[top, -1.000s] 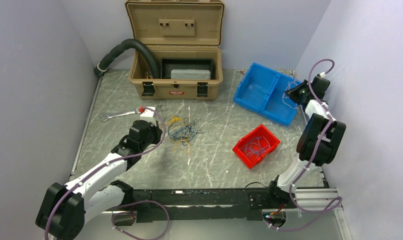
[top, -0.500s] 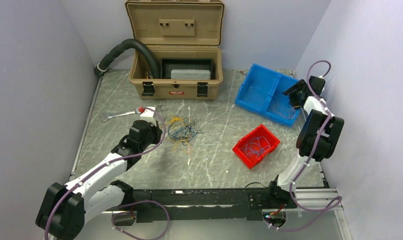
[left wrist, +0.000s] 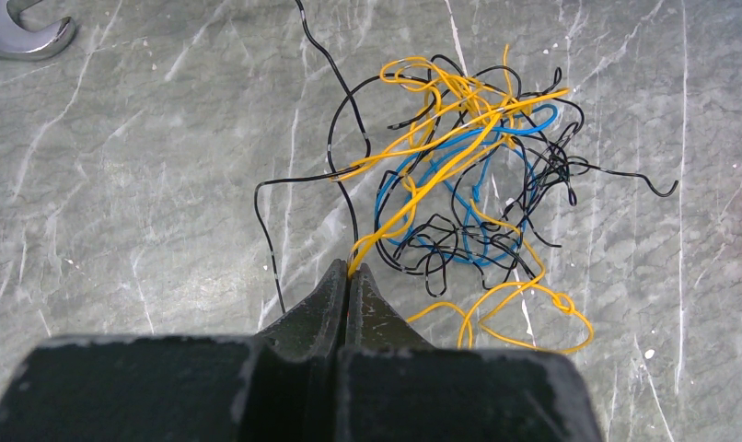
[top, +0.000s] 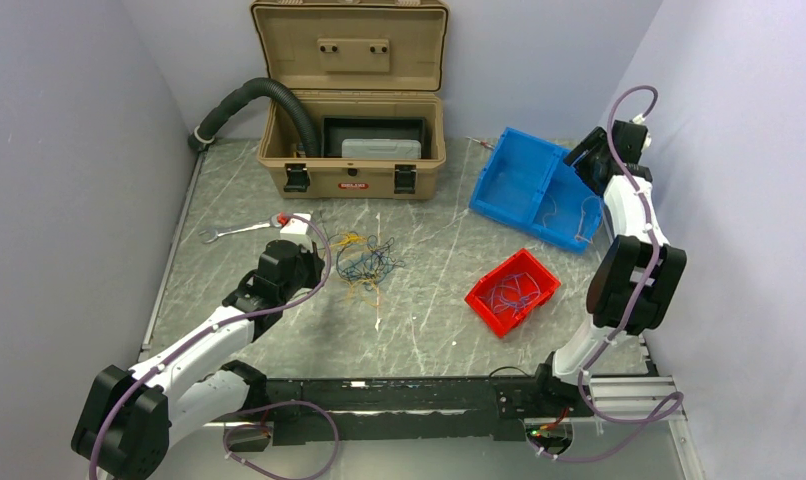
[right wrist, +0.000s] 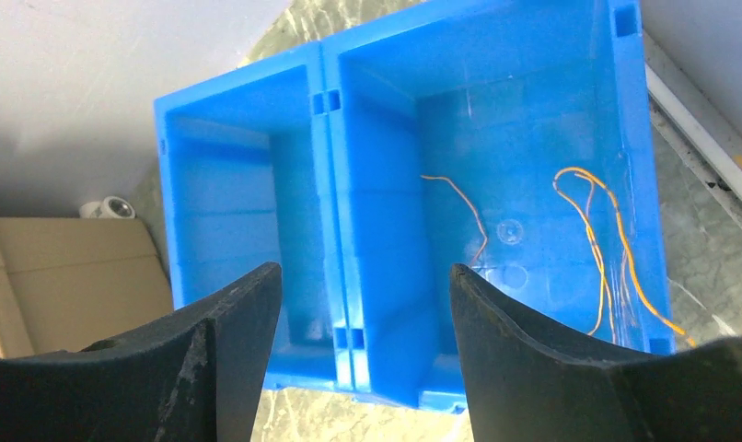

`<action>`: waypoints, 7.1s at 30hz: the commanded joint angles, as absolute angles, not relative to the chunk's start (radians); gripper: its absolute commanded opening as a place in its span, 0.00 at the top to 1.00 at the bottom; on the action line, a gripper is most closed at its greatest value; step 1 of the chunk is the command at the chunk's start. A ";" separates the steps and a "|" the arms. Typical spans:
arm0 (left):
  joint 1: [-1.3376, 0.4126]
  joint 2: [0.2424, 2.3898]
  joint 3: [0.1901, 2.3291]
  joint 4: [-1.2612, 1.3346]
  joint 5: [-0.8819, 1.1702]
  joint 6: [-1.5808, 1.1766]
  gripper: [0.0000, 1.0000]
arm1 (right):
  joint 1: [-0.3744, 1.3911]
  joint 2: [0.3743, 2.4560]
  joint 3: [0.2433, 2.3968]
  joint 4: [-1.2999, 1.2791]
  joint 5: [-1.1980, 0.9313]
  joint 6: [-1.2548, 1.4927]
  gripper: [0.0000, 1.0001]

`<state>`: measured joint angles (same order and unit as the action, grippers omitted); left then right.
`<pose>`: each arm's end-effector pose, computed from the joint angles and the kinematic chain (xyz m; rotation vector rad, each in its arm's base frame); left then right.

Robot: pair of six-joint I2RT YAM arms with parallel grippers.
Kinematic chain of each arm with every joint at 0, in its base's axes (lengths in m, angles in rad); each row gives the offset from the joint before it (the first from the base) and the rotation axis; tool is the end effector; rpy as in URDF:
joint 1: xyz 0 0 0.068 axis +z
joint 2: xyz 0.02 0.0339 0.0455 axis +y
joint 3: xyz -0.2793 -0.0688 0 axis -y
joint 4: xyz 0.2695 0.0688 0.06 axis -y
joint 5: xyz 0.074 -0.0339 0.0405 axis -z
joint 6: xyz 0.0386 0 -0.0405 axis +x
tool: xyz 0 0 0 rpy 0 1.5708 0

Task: Untangle the cables
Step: Place the cable in the bin, then untie the cable.

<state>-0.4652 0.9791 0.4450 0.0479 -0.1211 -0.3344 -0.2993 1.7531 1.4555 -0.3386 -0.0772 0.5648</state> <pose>0.2041 -0.0972 0.2073 0.0599 2.0729 -0.3703 0.4178 -0.1258 0.2997 0.8880 2.0288 0.2326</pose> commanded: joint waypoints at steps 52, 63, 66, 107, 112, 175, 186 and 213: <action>-0.472 0.955 0.468 0.045 -0.056 -0.354 1.00 | -0.546 1.417 0.863 -0.076 -0.260 0.680 0.45; -0.472 0.966 0.471 0.044 -0.065 -0.349 1.00 | -0.529 1.423 0.888 -0.137 -0.168 0.673 0.87; -0.472 0.972 0.471 0.049 -0.060 -0.348 1.00 | -0.528 1.397 0.885 -0.144 -0.158 0.666 1.00; -0.471 0.996 0.462 0.093 -0.022 -0.330 1.00 | -0.180 1.563 1.304 -0.315 0.107 0.478 0.26; -0.472 0.975 0.437 0.134 0.017 -0.314 1.00 | -0.052 1.460 1.217 -0.276 0.095 0.429 0.21; -0.473 0.896 0.397 0.157 0.003 -0.324 1.00 | 0.760 1.619 0.916 0.076 0.185 0.471 1.00; -0.459 0.893 0.434 -0.050 -0.411 -0.468 1.00 | 0.436 1.238 0.740 -0.125 0.273 0.668 1.00; -0.457 0.910 0.443 0.018 -0.262 -0.398 1.00 | 0.204 0.936 0.793 -0.157 -0.109 0.427 1.00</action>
